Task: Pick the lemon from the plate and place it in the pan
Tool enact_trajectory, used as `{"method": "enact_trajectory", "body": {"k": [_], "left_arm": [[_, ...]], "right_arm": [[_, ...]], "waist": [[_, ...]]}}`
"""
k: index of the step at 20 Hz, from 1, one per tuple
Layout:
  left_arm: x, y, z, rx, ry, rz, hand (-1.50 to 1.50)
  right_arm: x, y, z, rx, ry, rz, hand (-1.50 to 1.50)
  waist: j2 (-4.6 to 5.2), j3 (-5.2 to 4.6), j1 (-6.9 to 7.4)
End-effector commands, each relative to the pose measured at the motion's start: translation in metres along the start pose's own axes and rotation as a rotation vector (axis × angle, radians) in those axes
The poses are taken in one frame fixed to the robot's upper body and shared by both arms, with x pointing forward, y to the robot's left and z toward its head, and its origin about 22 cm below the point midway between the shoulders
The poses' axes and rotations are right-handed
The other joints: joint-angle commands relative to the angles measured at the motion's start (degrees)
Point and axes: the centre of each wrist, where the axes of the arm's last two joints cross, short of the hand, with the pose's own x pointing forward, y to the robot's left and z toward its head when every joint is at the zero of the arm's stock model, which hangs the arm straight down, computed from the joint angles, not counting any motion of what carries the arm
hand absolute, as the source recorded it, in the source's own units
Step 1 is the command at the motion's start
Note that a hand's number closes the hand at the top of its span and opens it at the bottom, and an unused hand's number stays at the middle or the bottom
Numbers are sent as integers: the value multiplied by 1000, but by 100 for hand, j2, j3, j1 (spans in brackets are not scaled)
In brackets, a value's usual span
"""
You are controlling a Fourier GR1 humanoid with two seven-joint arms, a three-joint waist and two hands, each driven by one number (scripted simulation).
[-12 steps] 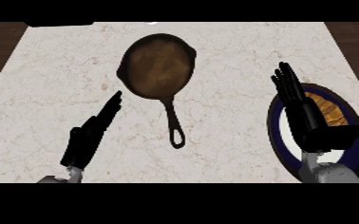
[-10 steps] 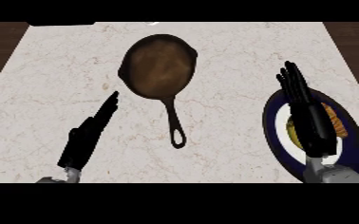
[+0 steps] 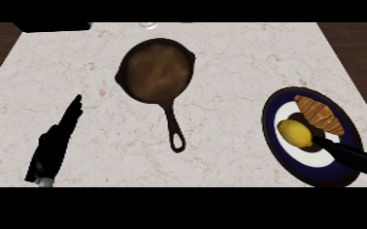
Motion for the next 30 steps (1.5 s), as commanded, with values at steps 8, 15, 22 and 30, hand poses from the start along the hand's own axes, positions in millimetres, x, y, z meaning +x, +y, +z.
{"method": "enact_trajectory", "body": {"k": [8,15,22,30], "left_arm": [[7,7,6,9,-18,-6,0],[3,-3,11,-13,-37,-19,0],[0,-3,14,6,-14,-7,0],[-2,5,-7,12,-32,-19,0]], "right_arm": [[-1,-117,87,113,0,573,-150],[43,-98,67,336,42,690,-150],[87,-49,72,415,114,792,-150],[92,3,42,488,241,908,-150]], "waist": [[67,-21,213],[78,-27,301],[77,-27,310],[94,-25,346]]}}
